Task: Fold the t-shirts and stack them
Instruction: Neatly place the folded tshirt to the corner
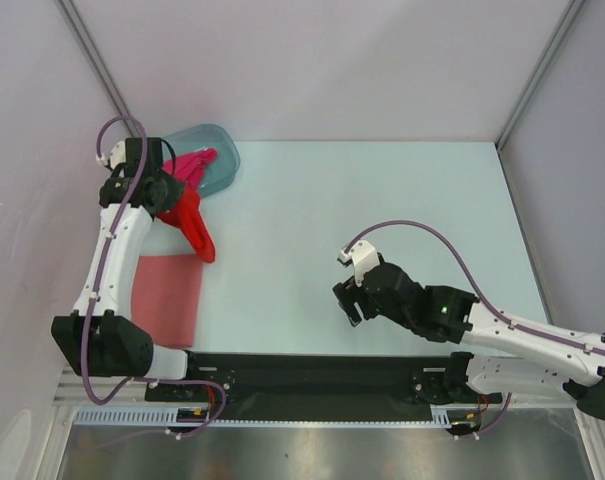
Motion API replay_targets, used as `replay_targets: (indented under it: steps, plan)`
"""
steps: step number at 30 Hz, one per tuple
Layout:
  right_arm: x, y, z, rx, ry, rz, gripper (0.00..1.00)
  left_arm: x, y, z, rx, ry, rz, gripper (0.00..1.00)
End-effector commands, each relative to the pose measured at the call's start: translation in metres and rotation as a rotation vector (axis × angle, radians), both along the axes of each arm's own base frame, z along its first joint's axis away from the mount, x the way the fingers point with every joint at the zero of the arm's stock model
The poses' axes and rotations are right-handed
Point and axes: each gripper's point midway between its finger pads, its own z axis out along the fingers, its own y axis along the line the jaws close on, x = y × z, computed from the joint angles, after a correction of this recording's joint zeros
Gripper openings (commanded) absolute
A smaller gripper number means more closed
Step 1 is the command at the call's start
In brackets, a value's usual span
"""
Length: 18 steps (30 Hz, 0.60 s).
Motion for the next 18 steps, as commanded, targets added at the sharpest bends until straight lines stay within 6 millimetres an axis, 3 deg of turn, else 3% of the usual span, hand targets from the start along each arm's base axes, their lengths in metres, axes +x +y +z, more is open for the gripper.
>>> replay_targets:
  steps: [1, 6, 18]
  plan:
    - [0.003, 0.005, 0.003, 0.033, -0.011, 0.01, 0.77, 0.002, 0.024, 0.023, 0.034, -0.047, 0.032, 0.0]
    - [0.006, 0.007, 0.0, 0.046, 0.003, 0.011, 0.77, 0.003, 0.036, 0.032, 0.042, -0.07, 0.05, 0.0]
    - [0.016, 0.004, -0.006, 0.048, 0.02, 0.009, 0.77, 0.012, 0.054, 0.026, 0.029, -0.072, 0.081, 0.0]
